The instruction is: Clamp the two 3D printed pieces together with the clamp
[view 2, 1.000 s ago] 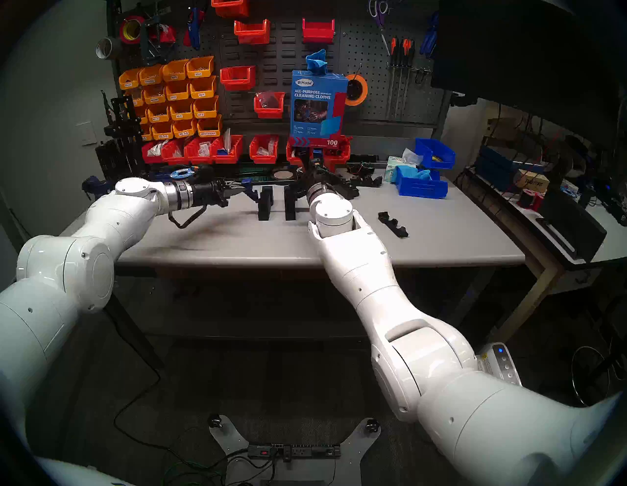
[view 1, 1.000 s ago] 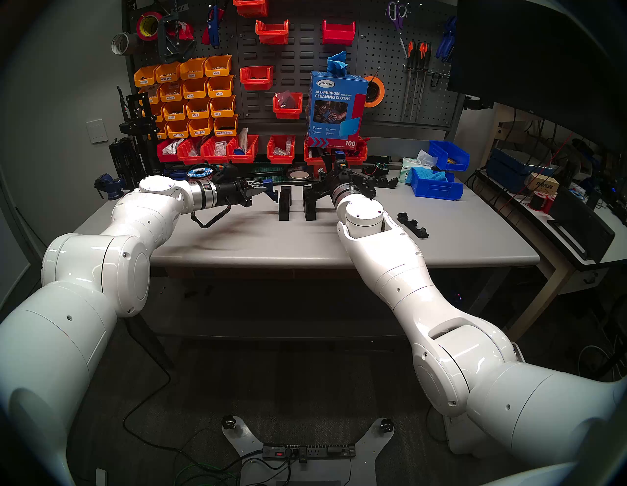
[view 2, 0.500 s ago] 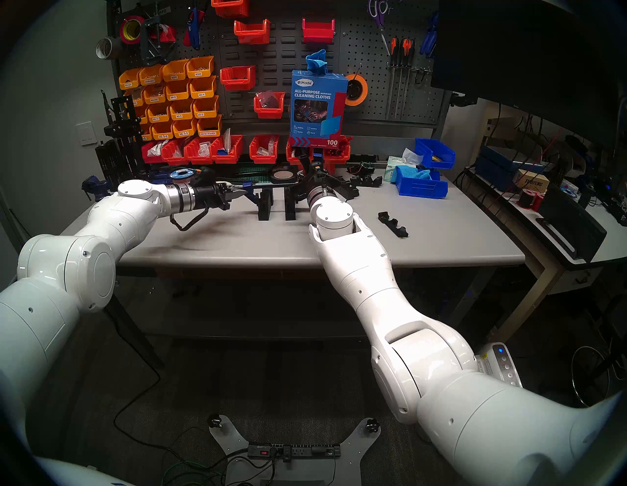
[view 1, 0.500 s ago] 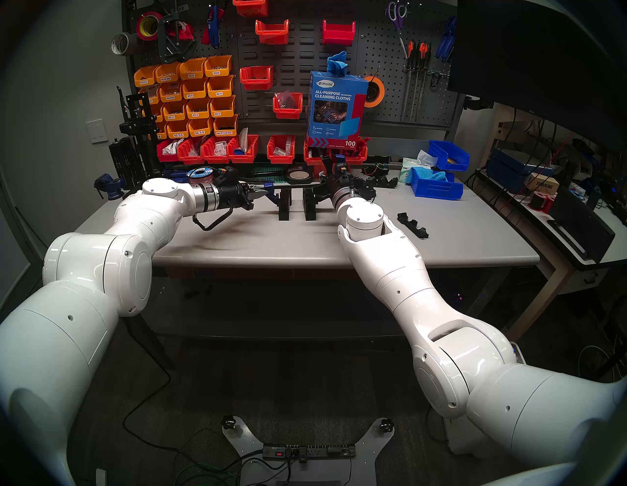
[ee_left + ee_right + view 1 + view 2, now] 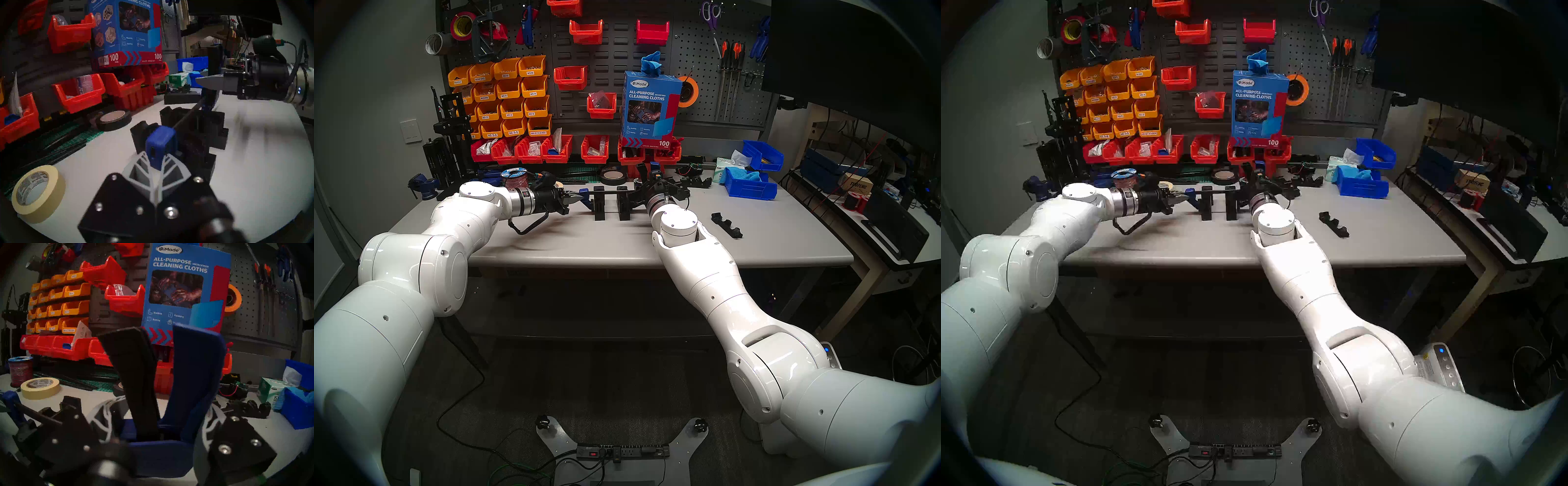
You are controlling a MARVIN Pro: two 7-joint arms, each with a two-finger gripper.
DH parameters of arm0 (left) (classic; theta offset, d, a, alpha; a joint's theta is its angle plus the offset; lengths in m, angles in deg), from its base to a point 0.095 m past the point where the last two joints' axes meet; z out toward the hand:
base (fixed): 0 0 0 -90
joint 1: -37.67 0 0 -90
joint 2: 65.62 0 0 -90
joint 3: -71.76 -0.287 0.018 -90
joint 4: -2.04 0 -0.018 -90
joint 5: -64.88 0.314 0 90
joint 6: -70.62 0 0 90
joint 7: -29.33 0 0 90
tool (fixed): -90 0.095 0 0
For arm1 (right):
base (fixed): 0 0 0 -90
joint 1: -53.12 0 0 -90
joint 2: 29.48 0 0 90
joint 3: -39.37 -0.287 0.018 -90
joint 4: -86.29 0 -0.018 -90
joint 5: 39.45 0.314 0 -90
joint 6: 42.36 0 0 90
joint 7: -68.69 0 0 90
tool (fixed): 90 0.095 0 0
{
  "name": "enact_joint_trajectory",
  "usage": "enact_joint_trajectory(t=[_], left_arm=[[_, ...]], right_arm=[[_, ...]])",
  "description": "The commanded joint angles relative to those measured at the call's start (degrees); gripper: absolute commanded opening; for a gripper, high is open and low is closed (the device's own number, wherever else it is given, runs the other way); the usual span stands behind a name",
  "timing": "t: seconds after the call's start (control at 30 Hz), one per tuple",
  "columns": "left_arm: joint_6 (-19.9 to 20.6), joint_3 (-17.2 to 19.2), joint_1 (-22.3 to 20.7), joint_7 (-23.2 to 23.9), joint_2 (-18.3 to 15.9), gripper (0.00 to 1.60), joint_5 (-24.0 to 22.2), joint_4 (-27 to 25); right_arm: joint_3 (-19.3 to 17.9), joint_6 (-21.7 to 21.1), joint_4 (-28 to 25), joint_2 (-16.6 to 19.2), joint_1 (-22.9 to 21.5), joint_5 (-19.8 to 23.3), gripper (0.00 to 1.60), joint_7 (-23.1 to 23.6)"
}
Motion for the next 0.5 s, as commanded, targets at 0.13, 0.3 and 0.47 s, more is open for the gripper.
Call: enact_joint_trajectory(t=[0.13, 0.3, 0.47], left_arm=[[-0.57, 0.33, -3.40, 0.43, 0.91, 0.00, 0.04, -0.86], [-0.60, 0.40, -3.37, 0.46, 0.85, 0.00, 0.24, -0.73], [-0.62, 0.42, -3.37, 0.35, 0.81, 0.00, 0.38, -0.69]], right_arm=[[0.26, 1.31, -3.21, -0.76, -1.24, 0.05, 0.00, 0.28], [0.30, 1.37, -3.31, -0.76, -1.11, 0.09, 0.00, 0.23], [0.37, 1.42, -3.28, -0.82, -1.14, 0.10, 0.00, 0.21]])
